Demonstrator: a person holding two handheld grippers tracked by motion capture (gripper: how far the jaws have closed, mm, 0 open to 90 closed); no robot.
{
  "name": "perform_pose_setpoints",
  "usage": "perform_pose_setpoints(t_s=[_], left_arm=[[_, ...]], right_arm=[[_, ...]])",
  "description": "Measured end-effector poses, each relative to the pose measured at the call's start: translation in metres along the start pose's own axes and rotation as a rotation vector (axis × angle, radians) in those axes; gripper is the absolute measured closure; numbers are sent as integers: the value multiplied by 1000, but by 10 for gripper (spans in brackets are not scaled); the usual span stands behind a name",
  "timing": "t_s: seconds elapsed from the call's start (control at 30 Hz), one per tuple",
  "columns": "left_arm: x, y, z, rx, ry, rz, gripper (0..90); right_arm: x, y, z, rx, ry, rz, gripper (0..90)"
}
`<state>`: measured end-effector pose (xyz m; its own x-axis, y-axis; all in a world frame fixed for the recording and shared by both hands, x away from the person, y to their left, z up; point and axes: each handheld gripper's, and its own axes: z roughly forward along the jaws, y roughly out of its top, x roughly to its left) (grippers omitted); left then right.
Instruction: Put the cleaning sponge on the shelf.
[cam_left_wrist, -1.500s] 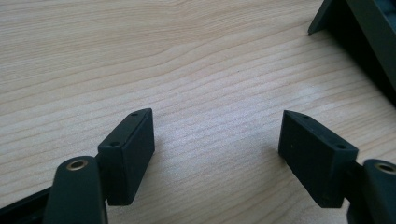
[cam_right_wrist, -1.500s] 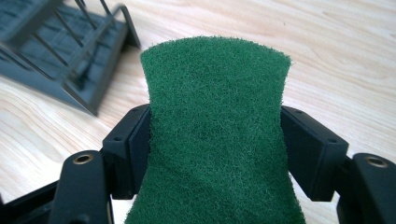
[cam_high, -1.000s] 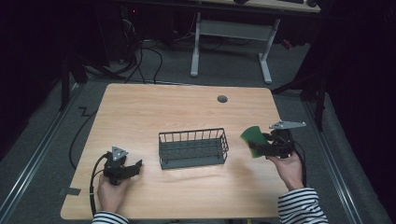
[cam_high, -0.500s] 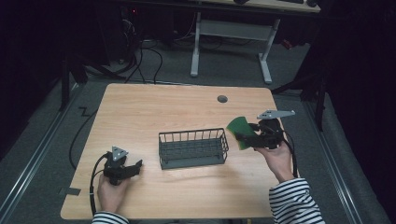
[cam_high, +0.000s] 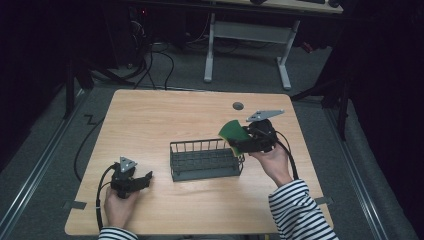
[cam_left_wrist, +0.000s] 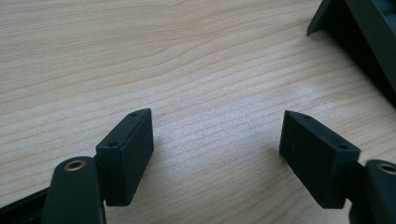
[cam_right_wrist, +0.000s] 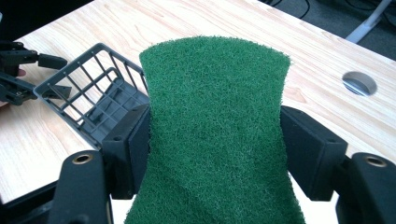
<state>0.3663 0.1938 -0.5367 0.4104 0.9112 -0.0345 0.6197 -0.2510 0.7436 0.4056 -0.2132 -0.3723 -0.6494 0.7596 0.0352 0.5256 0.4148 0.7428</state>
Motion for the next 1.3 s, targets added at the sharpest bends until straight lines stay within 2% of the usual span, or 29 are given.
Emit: perform_pose_setpoints(t_s=[0.17,0.47,0.77,1.13,1.3], left_arm=[[0,0,0,1,-2,0,263],[0,0,0,1,-2,1,261],[0,0,0,0,-2,1,260],[0,0,0,1,-4,1,259],[0,0,0,1,-5,0,258]], right_arm=[[9,8,17,25,3,-20,307],[20,9,46,77,-11,-46,306],[26,7,60,94,-30,-56,305],[33,3,72,123,-69,-103,302],[33,-1,73,118,-68,-90,299]])
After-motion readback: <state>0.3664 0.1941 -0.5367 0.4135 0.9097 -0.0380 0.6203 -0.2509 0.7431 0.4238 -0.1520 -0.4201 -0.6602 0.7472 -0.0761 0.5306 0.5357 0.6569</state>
